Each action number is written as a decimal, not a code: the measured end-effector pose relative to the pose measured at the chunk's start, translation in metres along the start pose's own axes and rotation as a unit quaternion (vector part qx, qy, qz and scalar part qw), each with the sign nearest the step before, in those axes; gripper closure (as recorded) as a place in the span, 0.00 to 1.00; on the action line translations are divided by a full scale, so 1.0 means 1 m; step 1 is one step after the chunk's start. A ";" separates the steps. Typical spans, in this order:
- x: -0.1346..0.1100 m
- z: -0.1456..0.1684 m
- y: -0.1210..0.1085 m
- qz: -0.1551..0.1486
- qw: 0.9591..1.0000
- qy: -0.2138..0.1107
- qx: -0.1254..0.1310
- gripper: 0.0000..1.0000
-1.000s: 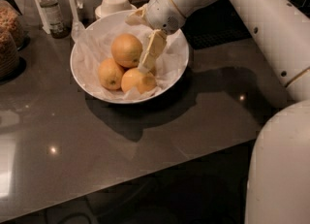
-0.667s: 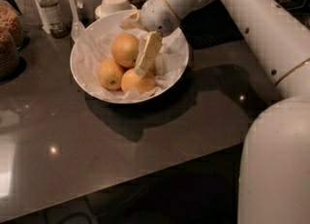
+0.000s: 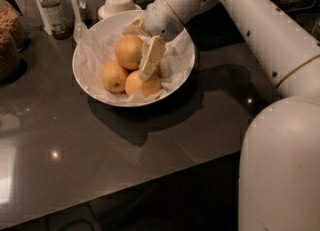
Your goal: Pick orange from white bowl
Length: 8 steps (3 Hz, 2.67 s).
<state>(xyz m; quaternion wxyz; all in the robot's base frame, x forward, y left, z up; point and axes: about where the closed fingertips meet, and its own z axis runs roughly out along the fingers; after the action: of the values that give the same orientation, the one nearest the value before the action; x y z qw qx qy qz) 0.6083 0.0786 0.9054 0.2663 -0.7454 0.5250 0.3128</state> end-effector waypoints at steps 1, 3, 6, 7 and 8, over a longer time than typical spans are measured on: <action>0.000 0.000 0.000 0.000 1.000 0.000 0.000 0.18; 0.000 0.000 0.000 0.000 1.000 0.000 0.000 0.63; -0.022 -0.009 0.029 -0.019 1.000 -0.006 0.013 1.00; -0.055 -0.022 0.083 -0.043 0.999 -0.003 0.031 1.00; -0.068 -0.046 0.131 -0.047 0.997 -0.014 0.051 1.00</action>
Offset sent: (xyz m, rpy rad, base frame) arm 0.0000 0.0000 0.0000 0.0000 0.0000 0.0000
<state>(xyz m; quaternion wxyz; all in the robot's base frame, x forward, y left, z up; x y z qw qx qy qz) 0.4753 0.0469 0.9775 0.3260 -0.7499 0.5012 0.2832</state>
